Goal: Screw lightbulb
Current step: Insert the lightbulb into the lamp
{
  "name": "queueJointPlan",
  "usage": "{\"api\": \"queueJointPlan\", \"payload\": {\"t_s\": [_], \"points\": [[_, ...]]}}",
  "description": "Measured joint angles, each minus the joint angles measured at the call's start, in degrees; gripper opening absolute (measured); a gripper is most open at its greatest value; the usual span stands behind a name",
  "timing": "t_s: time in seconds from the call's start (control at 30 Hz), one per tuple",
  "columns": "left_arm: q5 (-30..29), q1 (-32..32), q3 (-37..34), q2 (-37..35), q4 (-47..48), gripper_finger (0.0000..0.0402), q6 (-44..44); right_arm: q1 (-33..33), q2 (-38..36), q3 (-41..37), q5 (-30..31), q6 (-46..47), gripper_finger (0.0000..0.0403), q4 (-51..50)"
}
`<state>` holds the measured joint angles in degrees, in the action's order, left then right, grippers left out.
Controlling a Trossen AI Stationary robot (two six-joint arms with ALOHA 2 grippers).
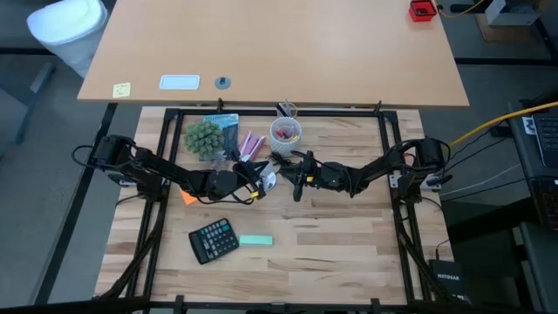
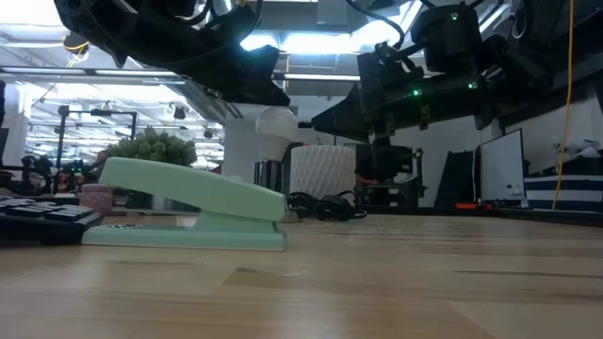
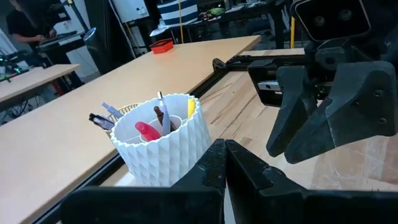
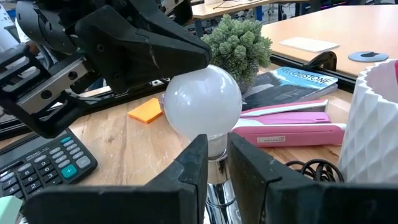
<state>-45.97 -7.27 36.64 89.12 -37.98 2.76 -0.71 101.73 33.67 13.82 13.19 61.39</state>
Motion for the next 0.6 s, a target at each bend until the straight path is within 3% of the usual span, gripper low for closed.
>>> {"api": "queueJointPlan", "payload": {"t_s": [0.23,0.6], "points": [[-6.09,-1.39,-0.04,0.0,0.31,0.0001,-0.74,0.0,0.0,0.0,0.0,0.0,0.0064,0.0],[-7.39,-2.25,0.0,0.0,2.06,0.0,-2.41,0.0,0.0,0.0,0.0,0.0,0.0064,0.0]]}}
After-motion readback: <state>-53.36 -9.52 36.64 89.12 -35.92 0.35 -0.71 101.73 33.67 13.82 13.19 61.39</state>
